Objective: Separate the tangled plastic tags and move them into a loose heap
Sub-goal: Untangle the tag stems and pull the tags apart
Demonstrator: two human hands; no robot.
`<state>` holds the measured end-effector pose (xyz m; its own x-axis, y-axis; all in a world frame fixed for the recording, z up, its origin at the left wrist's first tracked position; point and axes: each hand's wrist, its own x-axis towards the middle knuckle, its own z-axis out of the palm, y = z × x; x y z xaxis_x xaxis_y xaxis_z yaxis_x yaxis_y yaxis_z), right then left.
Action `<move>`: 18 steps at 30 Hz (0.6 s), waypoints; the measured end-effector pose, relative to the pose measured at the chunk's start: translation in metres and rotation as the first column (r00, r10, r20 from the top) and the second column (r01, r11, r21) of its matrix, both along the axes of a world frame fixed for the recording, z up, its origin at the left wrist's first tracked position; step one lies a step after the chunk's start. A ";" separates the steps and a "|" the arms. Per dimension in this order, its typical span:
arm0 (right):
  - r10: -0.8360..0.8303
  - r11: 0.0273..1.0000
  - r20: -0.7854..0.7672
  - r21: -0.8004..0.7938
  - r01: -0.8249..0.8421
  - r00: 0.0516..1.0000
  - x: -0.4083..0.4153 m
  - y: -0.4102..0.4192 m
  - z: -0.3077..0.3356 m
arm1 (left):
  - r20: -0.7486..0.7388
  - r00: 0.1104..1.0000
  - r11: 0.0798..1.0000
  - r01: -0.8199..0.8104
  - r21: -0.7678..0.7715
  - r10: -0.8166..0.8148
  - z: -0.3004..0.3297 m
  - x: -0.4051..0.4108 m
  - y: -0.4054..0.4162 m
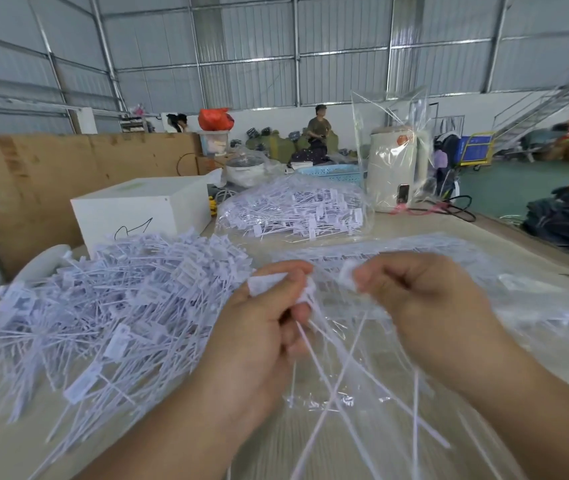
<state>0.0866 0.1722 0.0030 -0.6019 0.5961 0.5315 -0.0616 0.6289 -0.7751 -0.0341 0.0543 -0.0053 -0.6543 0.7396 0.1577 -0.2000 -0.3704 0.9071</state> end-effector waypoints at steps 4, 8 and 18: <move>-0.029 0.989 -0.150 -0.146 0.007 0.988 0.011 0.015 0.007 | 0.030 0.998 0.998 -0.051 0.023 0.051 0.006 -0.020 -0.007; 0.315 0.947 0.052 -0.078 -0.311 0.948 0.003 0.002 -0.008 | -0.189 0.976 0.993 0.090 -0.080 -0.104 0.000 -0.007 -0.006; 0.333 0.928 0.246 0.083 -0.362 0.910 -0.001 -0.002 -0.019 | -0.297 0.909 0.948 0.237 -0.211 -0.293 -0.002 -0.009 -0.010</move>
